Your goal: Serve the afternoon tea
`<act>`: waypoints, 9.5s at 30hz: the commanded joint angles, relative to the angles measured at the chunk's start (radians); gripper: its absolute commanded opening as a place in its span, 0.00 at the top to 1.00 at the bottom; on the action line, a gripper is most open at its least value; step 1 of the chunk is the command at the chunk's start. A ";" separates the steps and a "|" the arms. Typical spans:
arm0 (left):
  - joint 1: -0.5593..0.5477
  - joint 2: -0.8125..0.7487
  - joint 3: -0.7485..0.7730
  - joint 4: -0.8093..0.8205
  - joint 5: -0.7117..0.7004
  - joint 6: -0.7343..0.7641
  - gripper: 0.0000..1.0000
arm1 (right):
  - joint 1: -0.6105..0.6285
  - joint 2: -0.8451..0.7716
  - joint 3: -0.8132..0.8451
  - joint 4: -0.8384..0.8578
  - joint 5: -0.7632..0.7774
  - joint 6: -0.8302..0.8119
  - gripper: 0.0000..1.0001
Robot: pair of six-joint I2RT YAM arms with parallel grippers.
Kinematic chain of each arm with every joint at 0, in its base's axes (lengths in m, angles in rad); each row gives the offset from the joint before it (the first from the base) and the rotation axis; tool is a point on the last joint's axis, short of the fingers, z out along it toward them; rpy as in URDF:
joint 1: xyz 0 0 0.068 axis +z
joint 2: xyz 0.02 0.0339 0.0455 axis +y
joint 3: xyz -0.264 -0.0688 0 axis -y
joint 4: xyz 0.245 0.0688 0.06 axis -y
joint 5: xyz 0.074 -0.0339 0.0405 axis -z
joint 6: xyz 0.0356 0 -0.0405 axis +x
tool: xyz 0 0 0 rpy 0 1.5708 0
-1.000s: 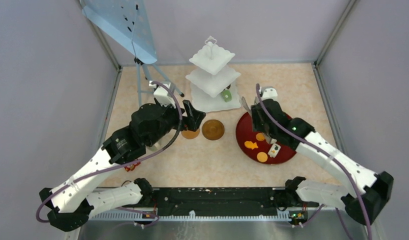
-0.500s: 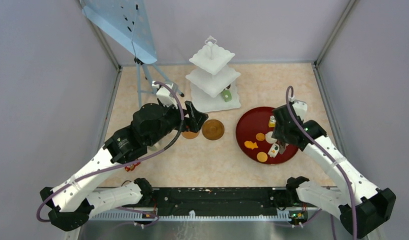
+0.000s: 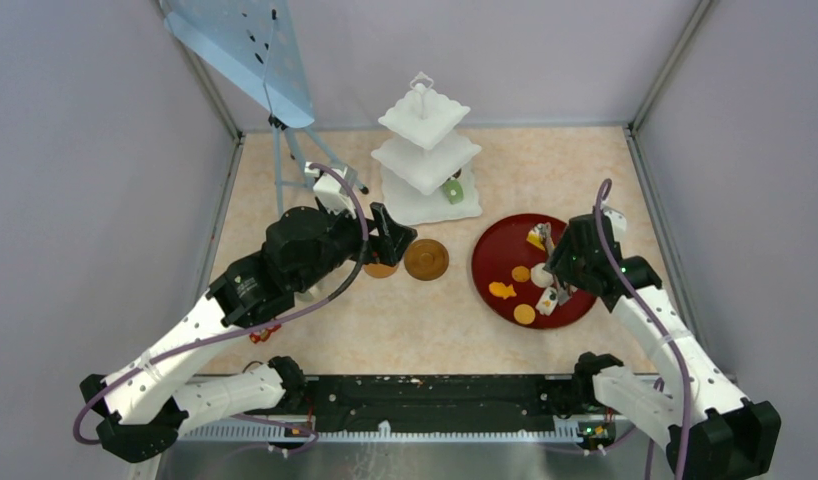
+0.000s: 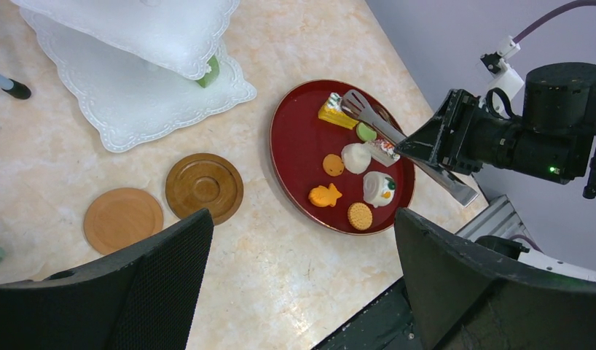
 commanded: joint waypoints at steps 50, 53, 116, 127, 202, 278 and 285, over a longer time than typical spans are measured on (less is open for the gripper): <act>0.007 0.025 0.010 0.040 -0.021 0.017 0.01 | 0.167 0.284 0.136 0.159 0.091 -0.170 0.55; 0.008 0.028 0.009 0.040 -0.017 0.017 0.01 | 0.175 0.293 0.139 0.154 0.100 -0.180 0.56; 0.009 -0.002 0.035 -0.007 -0.067 -0.004 0.01 | 0.407 0.527 0.246 0.676 -0.101 -0.420 0.85; 0.009 0.007 0.044 -0.014 -0.078 0.007 0.01 | 0.420 0.638 0.304 0.704 -0.026 -0.518 0.82; 0.009 -0.007 0.033 -0.010 -0.058 0.002 0.01 | 0.241 0.489 0.164 0.519 0.041 -0.333 0.70; 0.009 -0.072 -0.060 0.087 0.028 0.010 0.01 | 0.176 -0.056 0.406 -0.624 -0.036 -0.038 0.64; 0.009 -0.082 -0.071 0.086 0.017 0.007 0.01 | 0.176 -0.053 0.379 -0.644 -0.054 -0.045 0.58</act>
